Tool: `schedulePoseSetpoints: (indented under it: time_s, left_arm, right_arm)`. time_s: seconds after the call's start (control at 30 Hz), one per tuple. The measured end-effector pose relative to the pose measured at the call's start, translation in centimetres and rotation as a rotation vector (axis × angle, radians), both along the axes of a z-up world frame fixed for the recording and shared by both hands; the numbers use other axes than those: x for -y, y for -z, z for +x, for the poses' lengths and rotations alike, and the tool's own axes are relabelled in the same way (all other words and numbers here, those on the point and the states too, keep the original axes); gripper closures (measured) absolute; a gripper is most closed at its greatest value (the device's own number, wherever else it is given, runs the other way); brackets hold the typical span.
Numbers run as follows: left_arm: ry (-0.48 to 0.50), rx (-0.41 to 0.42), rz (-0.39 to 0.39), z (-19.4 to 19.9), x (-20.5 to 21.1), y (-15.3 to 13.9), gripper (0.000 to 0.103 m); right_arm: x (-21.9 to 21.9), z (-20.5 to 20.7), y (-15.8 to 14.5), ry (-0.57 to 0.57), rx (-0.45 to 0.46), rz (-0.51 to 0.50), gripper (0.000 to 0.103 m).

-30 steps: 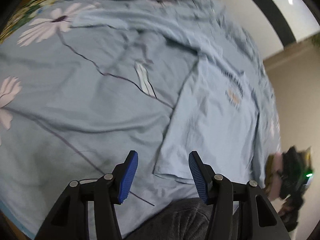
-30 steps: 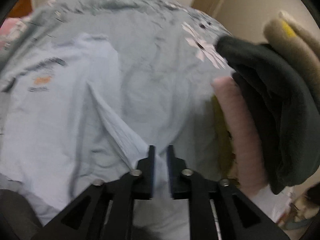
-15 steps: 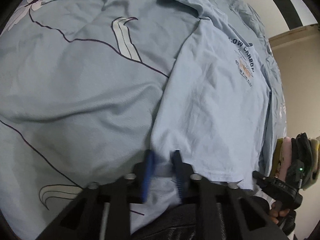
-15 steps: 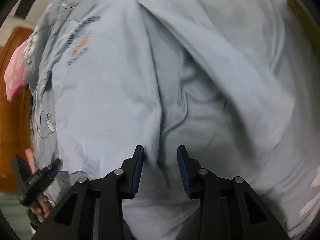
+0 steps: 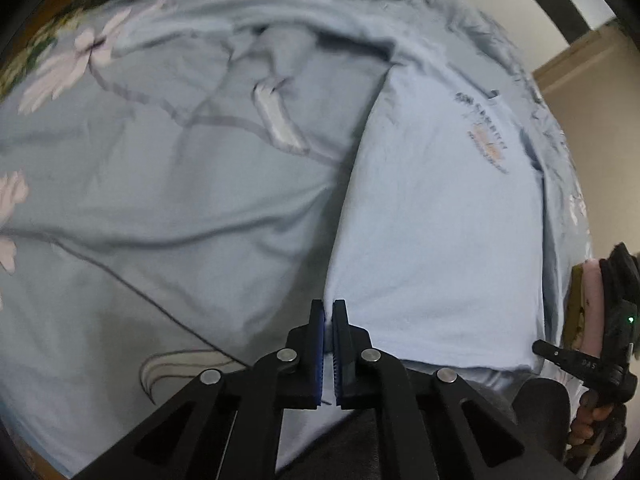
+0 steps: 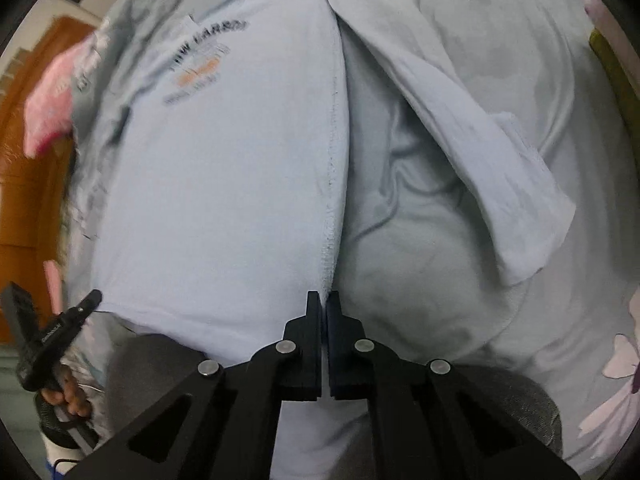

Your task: Fold clothes

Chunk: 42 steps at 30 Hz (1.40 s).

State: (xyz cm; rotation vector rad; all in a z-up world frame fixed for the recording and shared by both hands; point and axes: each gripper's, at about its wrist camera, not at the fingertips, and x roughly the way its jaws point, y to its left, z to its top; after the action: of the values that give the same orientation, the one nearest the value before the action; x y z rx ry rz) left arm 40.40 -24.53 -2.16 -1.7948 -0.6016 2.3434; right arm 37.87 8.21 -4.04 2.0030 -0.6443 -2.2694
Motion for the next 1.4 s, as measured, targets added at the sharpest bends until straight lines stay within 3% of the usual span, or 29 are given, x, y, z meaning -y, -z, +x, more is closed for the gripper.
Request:
schedulePoseSetpoints:
  time_s: [0.2, 0.27, 0.3, 0.37, 0.47, 0.6, 0.83, 1.1, 1.23, 1.4]
  left_arm:
    - [-0.001, -0.02, 0.057, -0.2, 0.4, -0.7, 0.095]
    - [-0.006, -0.042, 0.065, -0.3, 0.3, -1.7, 0.093]
    - [-0.014, -0.059, 0.065, -0.4, 0.3, -2.4, 0.089]
    - [-0.044, -0.1, 0.052, -0.4, 1.1, -3.7, 0.07]
    - [-0.123, -0.162, 0.067, 0.1, 2.7, -6.0, 0.057]
    - [-0.175, -0.189, 0.105, -0.1, 3.2, -7.1, 0.054]
    - [-0.143, -0.175, 0.101, -0.6, 1.4, -7.1, 0.052]
    - [-0.131, -0.148, 0.087, -0.7, 0.7, -6.5, 0.052]
    - [-0.135, -0.151, 0.072, -0.7, 0.8, -6.6, 0.052]
    - [-0.134, -0.15, 0.077, -0.8, 0.7, -6.6, 0.052]
  right_arm:
    - [0.2, -0.2, -0.7, -0.028, -0.023, -0.007, 0.099]
    - [-0.2, -0.2, -2.0, -0.027, -0.063, -0.028, 0.09]
    - [-1.0, 0.1, -3.0, -0.018, -0.1, -0.03, 0.08]
    - [-3.6, 0.4, -4.6, 0.04, -0.181, -0.011, 0.067]
    - [-8.0, 1.5, -5.5, 0.167, -0.248, 0.078, 0.063]
    - [-10.5, 2.5, -3.4, 0.246, -0.2, 0.11, 0.062]
    - [-13.8, 2.8, 0.7, 0.38, -0.097, -0.012, 0.062]
    - [-11.5, 1.9, 0.4, 0.258, -0.089, -0.098, 0.062]
    - [-10.0, 1.5, -2.2, 0.204, -0.149, 0.072, 0.062]
    - [-8.2, -0.1, -1.7, 0.054, -0.143, 0.134, 0.062]
